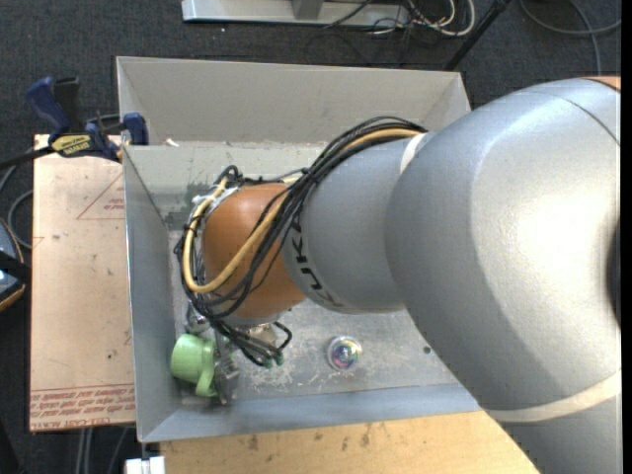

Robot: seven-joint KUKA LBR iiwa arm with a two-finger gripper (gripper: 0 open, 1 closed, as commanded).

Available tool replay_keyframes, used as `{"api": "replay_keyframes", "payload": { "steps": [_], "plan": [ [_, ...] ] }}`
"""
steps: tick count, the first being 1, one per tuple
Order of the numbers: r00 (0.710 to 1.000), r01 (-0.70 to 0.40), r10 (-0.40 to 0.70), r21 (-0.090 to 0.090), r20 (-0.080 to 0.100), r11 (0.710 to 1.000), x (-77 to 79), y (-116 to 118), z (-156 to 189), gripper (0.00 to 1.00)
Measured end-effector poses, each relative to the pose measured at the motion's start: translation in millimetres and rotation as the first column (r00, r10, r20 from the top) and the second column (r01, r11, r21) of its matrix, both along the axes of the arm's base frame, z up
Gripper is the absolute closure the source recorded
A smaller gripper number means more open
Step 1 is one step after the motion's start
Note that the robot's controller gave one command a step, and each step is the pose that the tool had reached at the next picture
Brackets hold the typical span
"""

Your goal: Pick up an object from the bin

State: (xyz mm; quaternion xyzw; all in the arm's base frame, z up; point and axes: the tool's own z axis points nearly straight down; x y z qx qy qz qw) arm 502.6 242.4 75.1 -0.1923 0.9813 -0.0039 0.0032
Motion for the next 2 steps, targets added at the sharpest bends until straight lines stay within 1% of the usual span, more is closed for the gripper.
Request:
{"api": "replay_keyframes", "payload": {
  "steps": [1, 2],
  "plan": [
    [0.935, -0.356, 0.356, 0.008, -0.002, 0.935, 9.0, 10, 39, 1.00],
    [0.937, -0.350, 0.350, 0.008, 0.005, 0.937, 32.4, 3, 141, 1.00]
  ]
}}
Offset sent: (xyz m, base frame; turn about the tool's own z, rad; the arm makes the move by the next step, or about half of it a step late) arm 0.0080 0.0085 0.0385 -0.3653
